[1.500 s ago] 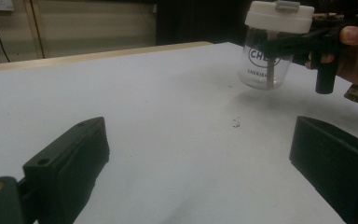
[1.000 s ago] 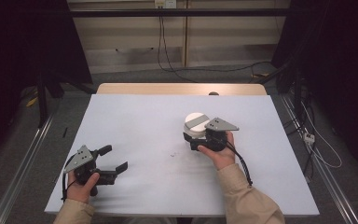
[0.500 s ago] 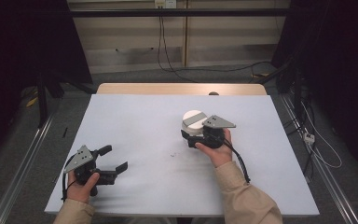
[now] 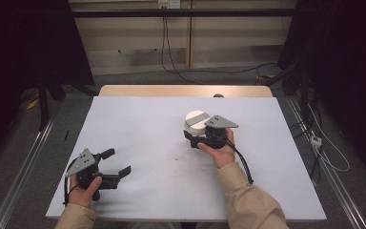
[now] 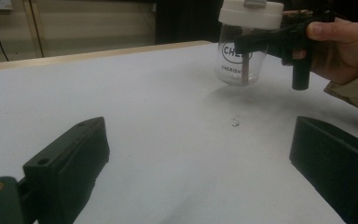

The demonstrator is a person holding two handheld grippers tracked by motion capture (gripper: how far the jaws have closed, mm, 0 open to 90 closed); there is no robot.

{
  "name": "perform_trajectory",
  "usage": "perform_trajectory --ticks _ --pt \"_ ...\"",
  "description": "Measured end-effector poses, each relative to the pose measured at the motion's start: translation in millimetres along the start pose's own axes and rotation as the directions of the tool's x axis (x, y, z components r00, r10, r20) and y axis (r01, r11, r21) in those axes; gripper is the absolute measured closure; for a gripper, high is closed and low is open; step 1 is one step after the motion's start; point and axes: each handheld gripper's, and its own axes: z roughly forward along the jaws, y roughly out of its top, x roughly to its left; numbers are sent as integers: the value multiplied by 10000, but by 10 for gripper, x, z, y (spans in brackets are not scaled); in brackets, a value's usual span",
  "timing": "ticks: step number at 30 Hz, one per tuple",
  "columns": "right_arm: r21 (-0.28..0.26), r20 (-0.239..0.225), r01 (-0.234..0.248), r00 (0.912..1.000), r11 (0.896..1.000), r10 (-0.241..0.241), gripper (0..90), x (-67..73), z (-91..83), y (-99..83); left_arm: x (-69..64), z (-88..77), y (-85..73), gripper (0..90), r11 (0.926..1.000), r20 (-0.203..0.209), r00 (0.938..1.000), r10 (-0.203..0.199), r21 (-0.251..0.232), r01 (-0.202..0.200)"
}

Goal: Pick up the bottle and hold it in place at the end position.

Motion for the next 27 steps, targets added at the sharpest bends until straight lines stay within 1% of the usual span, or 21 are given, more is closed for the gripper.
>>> perform_trajectory --ticks 3,5,17,18,23,27 --pt "22 -25 61 10000 10000 -61 187 -4 41 15 5 -2 -3 42 10000 8 10000 -11 14 11" --pt "6 -37 18 10000 10000 -18 187 -10 62 18 6 -4 -4 42 10000 5 10000 -19 19 19" --pt "22 5 -79 10000 10000 79 187 -20 134 8 5 6 -9 42 10000 -2 10000 -52 -3 52" --pt "71 -1 -25 10000 10000 25 187 -26 147 5 4 7 -9 42 10000 -3 10000 -44 6 44" --pt "67 -10 -92 10000 9999 92 187 -27 173 6 6 7 -14 42 10000 12 10000 -66 53 66" --pt "98 -65 -43 10000 9999 43 187 -21 206 6 8 7 -16 42 10000 0 10000 -94 33 94"
